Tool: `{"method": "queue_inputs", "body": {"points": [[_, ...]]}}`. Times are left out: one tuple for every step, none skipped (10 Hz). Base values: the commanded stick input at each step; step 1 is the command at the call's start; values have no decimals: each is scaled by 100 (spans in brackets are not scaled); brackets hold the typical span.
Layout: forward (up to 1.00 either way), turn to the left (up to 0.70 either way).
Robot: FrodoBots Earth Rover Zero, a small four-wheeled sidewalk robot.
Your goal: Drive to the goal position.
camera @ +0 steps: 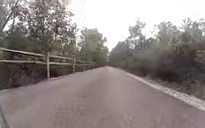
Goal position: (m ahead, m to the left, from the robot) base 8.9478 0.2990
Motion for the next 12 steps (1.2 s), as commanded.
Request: {"method": "queue_inputs", "body": {"points": [[70,0],[70,0],[70,0],[70,0],[70,0],[70,0],[70,0],[70,0],[70,0],[70,0],[70,0],[70,0]]}}
